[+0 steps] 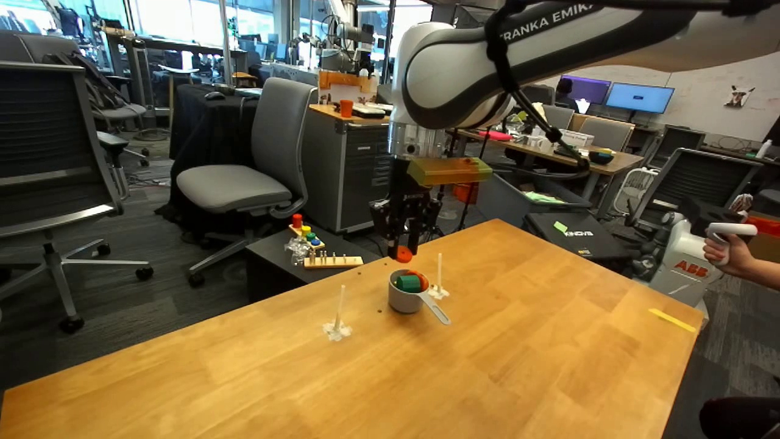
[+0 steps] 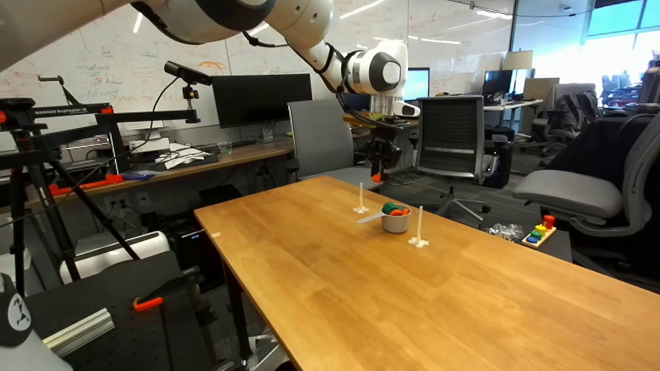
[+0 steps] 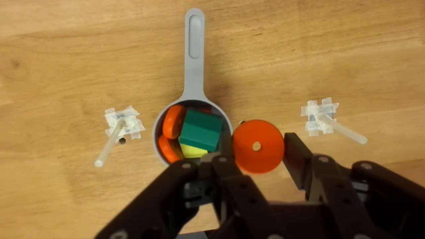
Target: Put all the blocks and rings in the cup
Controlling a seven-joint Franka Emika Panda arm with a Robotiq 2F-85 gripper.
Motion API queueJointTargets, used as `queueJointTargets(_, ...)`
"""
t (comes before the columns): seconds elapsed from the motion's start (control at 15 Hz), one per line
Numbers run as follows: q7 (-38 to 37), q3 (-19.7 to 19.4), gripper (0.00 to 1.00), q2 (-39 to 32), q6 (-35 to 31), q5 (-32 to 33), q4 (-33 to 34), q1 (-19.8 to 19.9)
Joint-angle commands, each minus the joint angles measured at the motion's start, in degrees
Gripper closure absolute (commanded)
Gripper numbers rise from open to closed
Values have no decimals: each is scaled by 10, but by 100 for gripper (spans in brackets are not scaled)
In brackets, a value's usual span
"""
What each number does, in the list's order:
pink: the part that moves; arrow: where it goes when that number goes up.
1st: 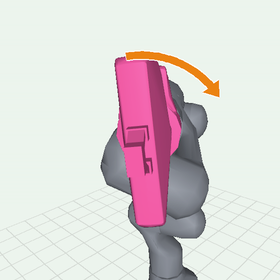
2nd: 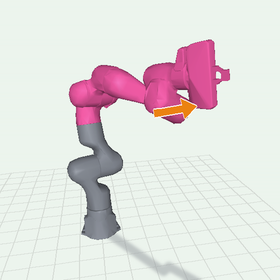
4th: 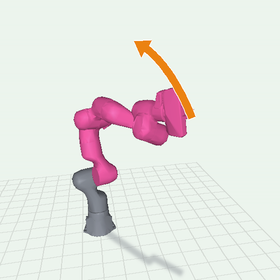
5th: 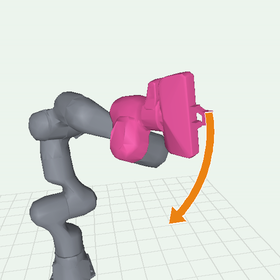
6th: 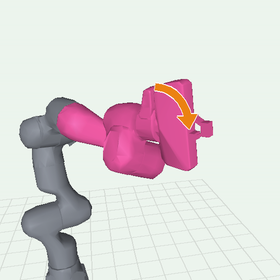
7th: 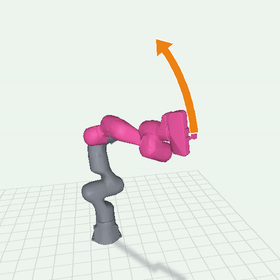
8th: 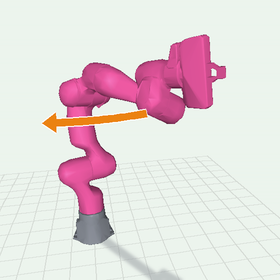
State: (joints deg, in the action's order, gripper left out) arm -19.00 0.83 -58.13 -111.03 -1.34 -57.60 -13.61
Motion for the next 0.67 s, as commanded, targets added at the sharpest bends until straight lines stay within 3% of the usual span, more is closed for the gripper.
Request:
queueJointTargets(0.0,5,0,83,-16,20,-2,45,13)
queueJointTargets(0.6,8,2,83,-69,53,-8,125,44)
